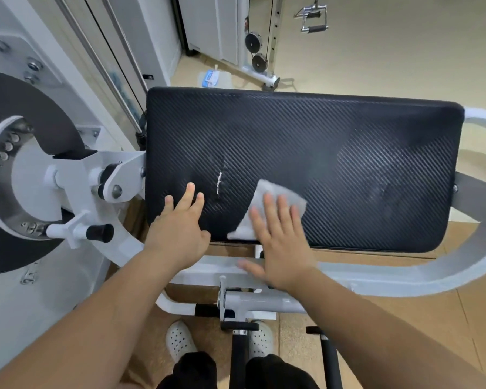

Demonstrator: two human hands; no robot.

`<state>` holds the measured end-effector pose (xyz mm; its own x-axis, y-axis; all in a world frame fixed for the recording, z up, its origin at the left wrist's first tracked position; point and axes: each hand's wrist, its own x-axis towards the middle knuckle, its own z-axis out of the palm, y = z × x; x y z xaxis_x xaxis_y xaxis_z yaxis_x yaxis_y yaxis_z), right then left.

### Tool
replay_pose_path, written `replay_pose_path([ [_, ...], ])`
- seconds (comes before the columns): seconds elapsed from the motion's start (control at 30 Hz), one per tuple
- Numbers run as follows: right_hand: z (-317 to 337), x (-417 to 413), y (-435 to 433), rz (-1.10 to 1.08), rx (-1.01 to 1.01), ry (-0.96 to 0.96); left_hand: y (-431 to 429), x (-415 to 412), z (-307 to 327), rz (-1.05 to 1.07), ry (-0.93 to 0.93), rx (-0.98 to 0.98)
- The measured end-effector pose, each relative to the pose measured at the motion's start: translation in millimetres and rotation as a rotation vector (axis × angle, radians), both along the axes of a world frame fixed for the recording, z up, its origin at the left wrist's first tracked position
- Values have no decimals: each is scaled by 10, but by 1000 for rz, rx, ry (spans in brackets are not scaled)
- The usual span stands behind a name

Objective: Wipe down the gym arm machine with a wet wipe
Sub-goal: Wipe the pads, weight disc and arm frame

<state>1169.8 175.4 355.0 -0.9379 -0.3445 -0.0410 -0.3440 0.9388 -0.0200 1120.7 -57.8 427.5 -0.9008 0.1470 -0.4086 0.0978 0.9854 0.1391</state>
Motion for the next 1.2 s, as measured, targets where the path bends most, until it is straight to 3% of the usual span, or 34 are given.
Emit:
replay_pose_path([
  [0.17,-110,211,776,223,102,31,191,84,58,27,87,-96],
  [0.23,13,76,1124,73,110,33,316,142,98,-1,180,-82],
  [0.3,186,-121,1400,-221,85,23,466,207,131,-84,260,-51],
  [0.37,384,-319,1524,-494,-2,4,634,258,152,-155,260,-24],
  [0.43,505,-449,1428,-590,-64,6,794,282,165,-183,237,-5],
  [0.63,104,-26,470,-136,-43,-27,921,266,86,-223,177,-24],
  [0.8,-105,352,902,65,46,-10,753,203,-36,-253,64,-34],
  [0.9,61,242,1386,-272,104,-34,756,175,-32,-241,42,4],
  [0.97,222,45,1511,-643,-1,-48,759,185,-32,-241,41,11],
  [1.03,351,-183,1376,-838,-130,-51,748,206,-50,-249,53,8],
  [1.1,402,-338,1004,-773,-138,-48,744,218,-64,-262,82,-2],
  [1.2,304,-332,445,-323,-19,-63,751,211,-70,-275,128,-21],
])
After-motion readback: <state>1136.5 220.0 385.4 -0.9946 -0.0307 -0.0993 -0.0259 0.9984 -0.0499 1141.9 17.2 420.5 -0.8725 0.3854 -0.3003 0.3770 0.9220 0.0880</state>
